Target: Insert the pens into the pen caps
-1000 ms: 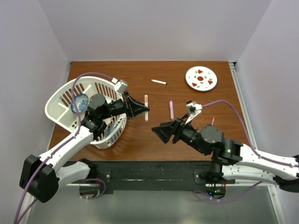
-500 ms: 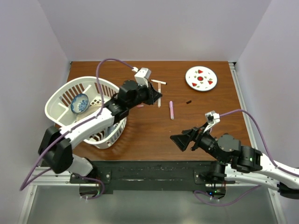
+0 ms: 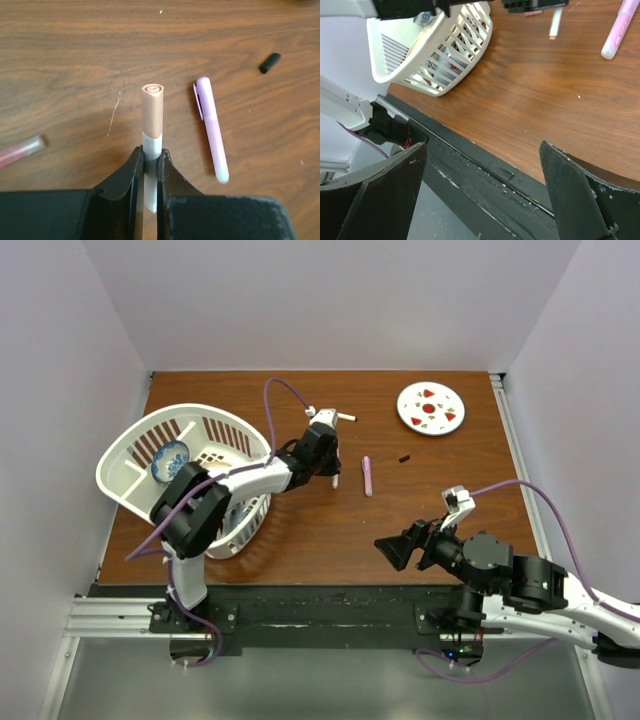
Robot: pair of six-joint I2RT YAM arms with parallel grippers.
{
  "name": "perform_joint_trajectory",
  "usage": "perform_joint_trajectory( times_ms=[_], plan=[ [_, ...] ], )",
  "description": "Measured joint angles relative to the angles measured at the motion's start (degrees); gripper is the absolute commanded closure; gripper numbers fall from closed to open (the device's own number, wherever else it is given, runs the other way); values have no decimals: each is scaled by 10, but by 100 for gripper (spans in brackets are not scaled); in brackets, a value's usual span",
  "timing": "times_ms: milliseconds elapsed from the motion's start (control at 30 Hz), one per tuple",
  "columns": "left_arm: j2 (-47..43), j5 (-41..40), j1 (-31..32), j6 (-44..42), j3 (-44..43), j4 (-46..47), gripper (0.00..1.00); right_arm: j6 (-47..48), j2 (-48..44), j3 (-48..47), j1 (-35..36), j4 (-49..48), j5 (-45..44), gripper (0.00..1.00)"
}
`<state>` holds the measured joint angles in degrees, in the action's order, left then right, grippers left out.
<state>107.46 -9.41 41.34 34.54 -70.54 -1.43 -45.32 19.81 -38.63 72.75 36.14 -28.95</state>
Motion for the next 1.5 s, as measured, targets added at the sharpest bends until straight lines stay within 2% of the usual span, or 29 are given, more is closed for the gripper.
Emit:
perform_joint_trajectory(
  times_ms=[133,267,600,833,967,1100,1267,1333,1500],
  plan=[
    [53,-3,0,7,-40,-4,100,-6,0,0,0,7,0,1],
    [83,0,0,12,-50,-6,93,-11,2,0,0,21,0,1],
    [92,18,0,30,-60,-9,81,-31,7,0,0,40,-3,1],
    [92,39,0,45,-60,-19,68,-42,43,-14,0,63,-7,1],
    [90,51,0,55,-50,-25,57,-54,56,-26,0,75,-24,1],
    [57,58,0,63,-17,-28,45,-63,57,-29,0,97,-60,1],
    [-23,68,0,58,14,-26,21,-61,81,-78,0,138,-130,1],
    [-60,69,0,48,16,-26,14,-56,112,-109,0,142,-162,1],
    [-167,46,-1,21,27,-37,4,-17,236,-176,-18,132,-222,4]
  ],
)
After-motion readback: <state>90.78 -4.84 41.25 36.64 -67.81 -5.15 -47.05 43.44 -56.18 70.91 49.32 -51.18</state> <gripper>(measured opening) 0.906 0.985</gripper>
